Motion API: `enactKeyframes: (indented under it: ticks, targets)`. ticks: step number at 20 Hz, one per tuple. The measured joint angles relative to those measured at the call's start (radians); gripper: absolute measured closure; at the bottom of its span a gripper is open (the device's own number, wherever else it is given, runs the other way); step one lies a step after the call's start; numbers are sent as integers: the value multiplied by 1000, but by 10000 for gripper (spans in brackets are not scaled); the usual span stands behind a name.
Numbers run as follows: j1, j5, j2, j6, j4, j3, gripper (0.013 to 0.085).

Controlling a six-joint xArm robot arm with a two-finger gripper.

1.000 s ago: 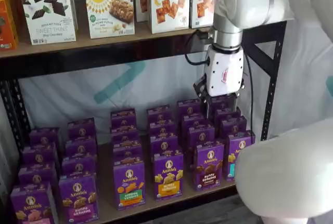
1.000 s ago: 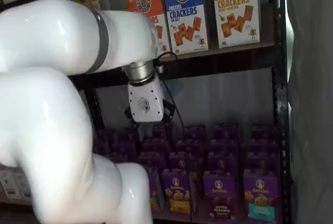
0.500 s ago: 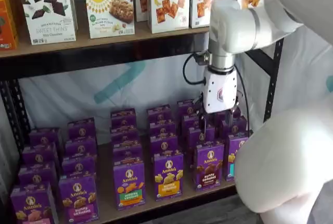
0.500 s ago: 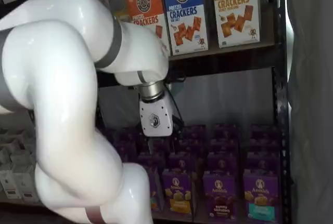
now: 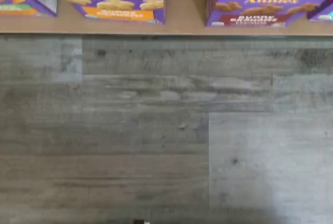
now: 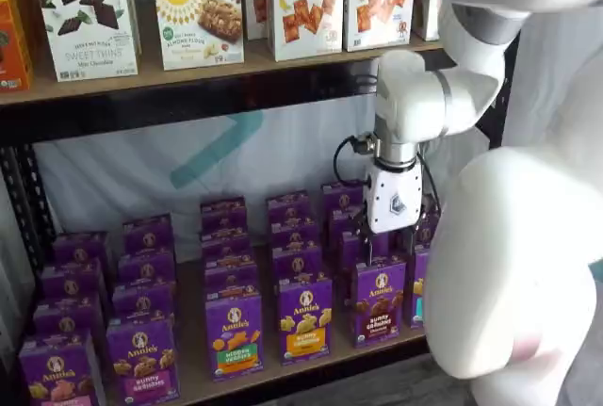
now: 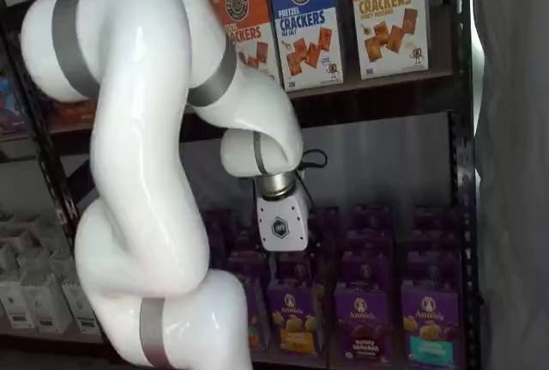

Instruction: Pick up the purple box with a brown patch in the center, on the bottom shelf, the fifth box from the left

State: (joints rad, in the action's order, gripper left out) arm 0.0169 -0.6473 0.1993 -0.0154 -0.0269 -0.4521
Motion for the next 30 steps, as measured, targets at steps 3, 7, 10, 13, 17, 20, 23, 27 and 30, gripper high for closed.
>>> enactKeyframes:
  ticks: [3, 7, 10, 13, 17, 20, 23, 27, 30]
  targets:
    - [18, 87, -86, 8, -11, -20, 130]
    - [35, 171, -184, 20, -16, -56, 130]
    - [46, 209, -269, 49, 3, -101, 130]
    - [57, 230, -337, 99, 46, -144, 130]
    - [79, 256, -415, 35, -48, -194, 130]
    - [93, 268, -486, 113, 20, -244, 130]
    - [107, 268, -549, 129, 23, -295, 130]
    - [113, 280, -611, 161, 49, -345, 130]
    - [109, 278, -657, 206, 102, -392, 130]
